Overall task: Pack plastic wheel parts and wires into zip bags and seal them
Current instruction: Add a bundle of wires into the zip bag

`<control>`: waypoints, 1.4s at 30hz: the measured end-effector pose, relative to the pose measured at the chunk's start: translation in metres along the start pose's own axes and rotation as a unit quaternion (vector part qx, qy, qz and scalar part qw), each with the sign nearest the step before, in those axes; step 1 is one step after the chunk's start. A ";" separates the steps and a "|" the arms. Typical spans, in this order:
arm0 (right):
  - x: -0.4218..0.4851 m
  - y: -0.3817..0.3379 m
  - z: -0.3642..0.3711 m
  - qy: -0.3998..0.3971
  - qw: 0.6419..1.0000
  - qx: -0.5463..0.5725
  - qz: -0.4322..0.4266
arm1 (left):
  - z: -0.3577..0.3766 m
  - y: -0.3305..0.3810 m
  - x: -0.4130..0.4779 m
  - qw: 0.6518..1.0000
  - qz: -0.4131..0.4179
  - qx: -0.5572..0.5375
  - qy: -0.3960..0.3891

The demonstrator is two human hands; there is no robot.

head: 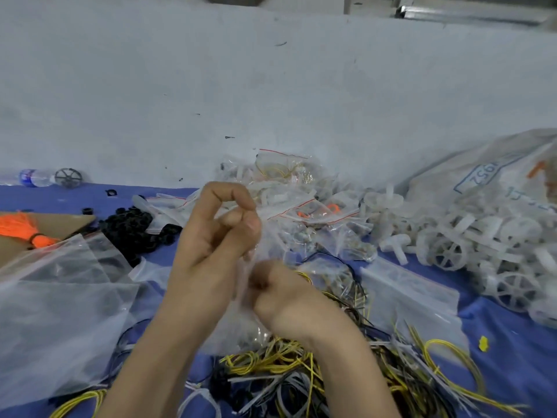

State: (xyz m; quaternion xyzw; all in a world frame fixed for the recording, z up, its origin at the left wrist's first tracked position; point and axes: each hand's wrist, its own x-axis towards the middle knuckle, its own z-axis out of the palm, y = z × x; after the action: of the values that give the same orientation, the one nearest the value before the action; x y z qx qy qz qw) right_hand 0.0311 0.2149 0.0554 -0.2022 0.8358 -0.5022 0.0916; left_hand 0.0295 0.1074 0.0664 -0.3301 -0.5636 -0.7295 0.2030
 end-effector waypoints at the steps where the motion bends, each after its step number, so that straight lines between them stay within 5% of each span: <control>1: 0.003 0.004 0.002 0.002 0.999 -0.050 0.010 | -0.002 -0.001 0.000 0.999 0.008 0.034 -0.017; 5: 0.009 0.011 0.003 0.021 0.990 -0.134 0.033 | -0.015 -0.008 0.000 0.984 -0.005 0.174 -0.031; 10: -0.027 0.007 -0.046 0.092 0.994 0.052 -0.017 | -0.034 -0.012 0.006 0.966 -0.083 0.244 0.029; 13: -0.047 0.040 -0.088 0.239 0.966 -0.039 0.093 | -0.032 -0.013 0.006 0.960 -0.112 0.253 0.033; 15: -0.055 0.069 -0.105 0.267 0.928 -0.137 0.221 | -0.029 -0.014 0.005 0.954 -0.123 0.268 0.045; 18: -0.056 0.099 -0.111 0.230 0.909 -0.138 0.318 | -0.027 -0.017 0.004 0.947 -0.129 0.291 0.047; 29: -0.081 0.129 -0.125 0.100 0.897 -0.182 0.390 | -0.037 -0.006 0.006 0.877 -0.064 0.477 0.005; 42: -0.087 0.139 -0.129 0.099 0.915 -0.160 0.358 | -0.027 -0.007 0.002 0.910 -0.212 0.355 0.021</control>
State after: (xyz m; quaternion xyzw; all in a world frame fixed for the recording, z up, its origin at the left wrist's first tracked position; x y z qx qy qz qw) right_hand 0.0289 0.4133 -0.0094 0.1491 0.9262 -0.3129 0.1483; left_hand 0.0169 0.0840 0.0592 -0.0939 -0.8378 -0.5138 0.1590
